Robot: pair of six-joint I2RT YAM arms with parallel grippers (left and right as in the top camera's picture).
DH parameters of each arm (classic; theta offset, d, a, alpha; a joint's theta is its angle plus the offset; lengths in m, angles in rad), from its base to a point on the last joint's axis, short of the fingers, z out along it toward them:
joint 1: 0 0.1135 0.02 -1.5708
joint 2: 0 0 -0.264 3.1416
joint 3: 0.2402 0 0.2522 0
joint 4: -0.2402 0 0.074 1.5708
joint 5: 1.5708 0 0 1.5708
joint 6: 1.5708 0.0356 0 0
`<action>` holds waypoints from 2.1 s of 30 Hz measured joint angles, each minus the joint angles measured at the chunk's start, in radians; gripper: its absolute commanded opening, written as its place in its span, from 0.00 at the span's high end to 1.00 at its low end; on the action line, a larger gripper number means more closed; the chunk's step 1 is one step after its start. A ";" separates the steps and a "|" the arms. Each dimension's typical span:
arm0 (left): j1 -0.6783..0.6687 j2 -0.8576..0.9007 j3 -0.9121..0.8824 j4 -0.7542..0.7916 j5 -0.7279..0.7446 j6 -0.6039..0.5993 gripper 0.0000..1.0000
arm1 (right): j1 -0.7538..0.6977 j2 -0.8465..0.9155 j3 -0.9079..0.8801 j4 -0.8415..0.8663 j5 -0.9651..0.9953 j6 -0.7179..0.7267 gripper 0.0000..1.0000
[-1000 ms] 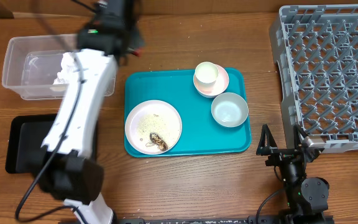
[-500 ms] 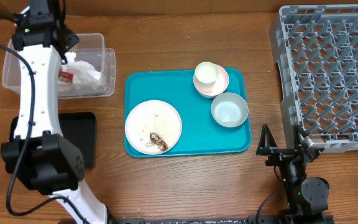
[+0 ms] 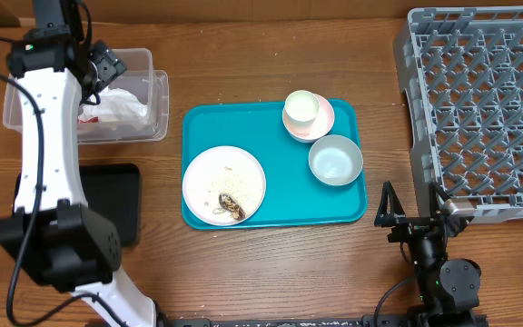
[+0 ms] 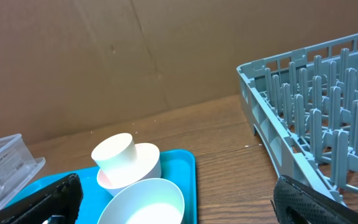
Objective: Sort waste into correct bins and load items into the dishwasher
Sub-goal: 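Carry the red wrapper left and release it into the clear bin, then reach the left gripper to the white plate rim and grasp it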
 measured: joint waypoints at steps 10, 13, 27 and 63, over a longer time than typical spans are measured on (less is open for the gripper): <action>-0.058 -0.197 0.000 -0.232 0.314 0.084 0.02 | 0.000 0.000 0.000 0.000 0.000 0.000 0.00; -0.114 -0.231 0.000 -0.290 0.297 0.108 0.00 | 0.000 0.000 0.000 0.000 0.000 0.000 0.00; -0.437 -0.286 -0.137 -0.391 0.225 0.106 0.00 | 0.000 0.000 0.000 0.000 0.000 0.000 0.00; -0.839 0.066 -0.542 0.187 -0.096 -0.057 0.37 | 0.000 0.000 0.000 0.000 0.000 0.000 0.00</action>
